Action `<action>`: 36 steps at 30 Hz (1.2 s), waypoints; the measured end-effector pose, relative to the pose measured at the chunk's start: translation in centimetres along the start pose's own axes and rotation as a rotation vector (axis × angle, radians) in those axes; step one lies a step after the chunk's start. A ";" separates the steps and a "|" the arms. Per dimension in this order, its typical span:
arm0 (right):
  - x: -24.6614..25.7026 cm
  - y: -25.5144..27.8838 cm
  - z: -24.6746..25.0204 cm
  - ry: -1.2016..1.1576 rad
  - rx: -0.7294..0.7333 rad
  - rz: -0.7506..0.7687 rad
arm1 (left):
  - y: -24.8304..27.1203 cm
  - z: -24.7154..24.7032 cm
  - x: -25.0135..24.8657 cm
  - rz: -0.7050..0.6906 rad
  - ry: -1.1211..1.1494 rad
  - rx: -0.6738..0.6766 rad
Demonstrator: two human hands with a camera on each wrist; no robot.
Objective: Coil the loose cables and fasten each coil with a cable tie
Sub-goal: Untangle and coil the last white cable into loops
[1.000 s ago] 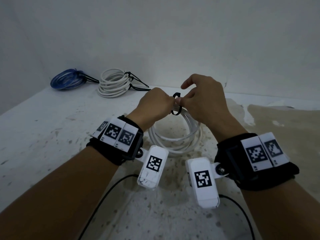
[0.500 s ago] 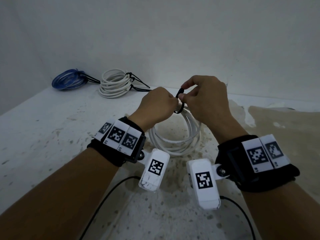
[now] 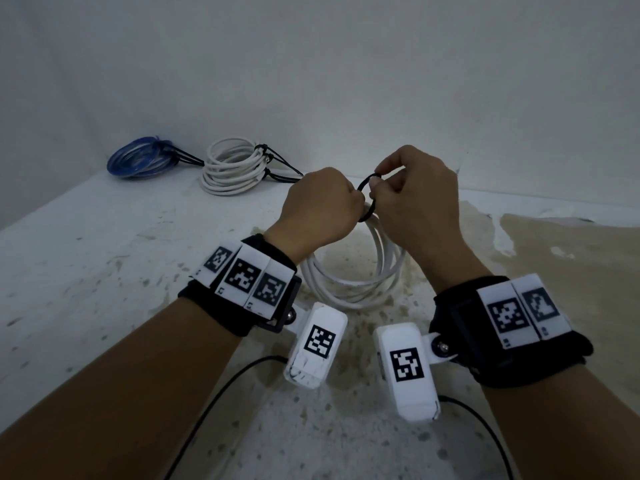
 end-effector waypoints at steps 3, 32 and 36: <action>-0.2 0.0 0.7 -0.040 -0.055 0.001 | 0.1 -0.3 -0.5 0.001 0.035 0.010; 2.8 0.9 -0.6 -0.099 0.252 0.336 | 0.8 0.8 0.0 0.155 0.267 0.089; 2.4 0.7 -0.1 -0.161 0.206 0.314 | 0.8 1.2 0.4 0.178 0.321 0.046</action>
Point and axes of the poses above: each hand's wrist, its own y-axis away from the middle knuckle, its own z-axis out of the back of the hand, x = y × z, the point moved 10 cm from there along -y, towards the middle knuckle, and after that the axes turned 7 degrees about -z, right-handed, at the moved point
